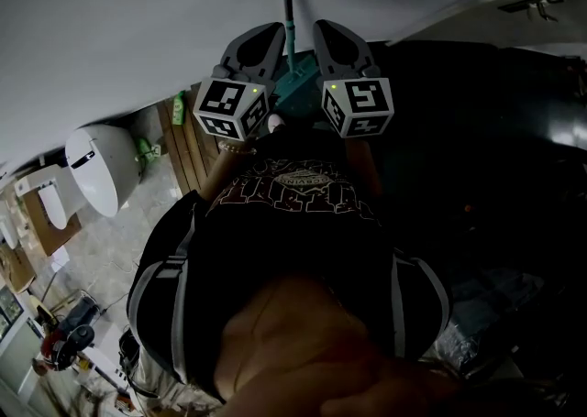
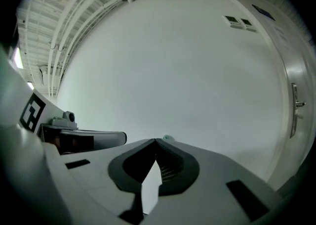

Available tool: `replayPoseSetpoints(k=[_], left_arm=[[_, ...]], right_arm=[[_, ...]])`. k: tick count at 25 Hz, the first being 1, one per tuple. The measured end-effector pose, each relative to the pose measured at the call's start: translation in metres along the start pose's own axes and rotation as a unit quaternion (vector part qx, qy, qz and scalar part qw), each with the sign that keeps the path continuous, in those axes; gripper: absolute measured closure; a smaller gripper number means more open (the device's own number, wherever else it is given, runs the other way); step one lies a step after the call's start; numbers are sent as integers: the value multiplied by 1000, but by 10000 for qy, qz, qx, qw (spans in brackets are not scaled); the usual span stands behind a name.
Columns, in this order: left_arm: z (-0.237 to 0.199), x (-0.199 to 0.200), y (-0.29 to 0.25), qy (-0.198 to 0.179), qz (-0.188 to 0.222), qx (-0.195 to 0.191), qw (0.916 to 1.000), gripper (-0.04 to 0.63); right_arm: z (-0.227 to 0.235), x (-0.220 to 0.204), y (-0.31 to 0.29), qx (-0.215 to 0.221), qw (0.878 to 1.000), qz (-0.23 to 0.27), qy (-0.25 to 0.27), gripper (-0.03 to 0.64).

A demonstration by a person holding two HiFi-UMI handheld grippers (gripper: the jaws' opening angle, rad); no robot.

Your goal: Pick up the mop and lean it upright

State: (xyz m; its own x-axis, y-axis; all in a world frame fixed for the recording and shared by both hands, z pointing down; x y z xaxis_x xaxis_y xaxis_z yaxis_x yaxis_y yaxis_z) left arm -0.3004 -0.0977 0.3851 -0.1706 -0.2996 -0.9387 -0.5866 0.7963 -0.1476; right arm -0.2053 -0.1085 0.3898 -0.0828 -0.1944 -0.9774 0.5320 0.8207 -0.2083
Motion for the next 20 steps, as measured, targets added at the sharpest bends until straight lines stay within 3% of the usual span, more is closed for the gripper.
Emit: replayPoseSetpoints(k=[20], left_arm=[[0,-4,8,16,6,-29,10000,557]], right_arm=[[-4,-5,1,-37,10000,-51,-46,597]])
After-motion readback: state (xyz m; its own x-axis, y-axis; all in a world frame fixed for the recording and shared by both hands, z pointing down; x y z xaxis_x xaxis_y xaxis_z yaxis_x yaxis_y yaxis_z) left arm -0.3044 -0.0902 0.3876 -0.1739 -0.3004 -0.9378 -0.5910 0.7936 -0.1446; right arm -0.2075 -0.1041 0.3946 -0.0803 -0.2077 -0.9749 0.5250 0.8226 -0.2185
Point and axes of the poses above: the fingertips, and each gripper's own axes: y backward along the fingers, z to its right, x out of its top, the point moved 3 cm from there along y, backward along the fingers, and after that the axes turned 4 degrees about y, right-handed, at the moved point
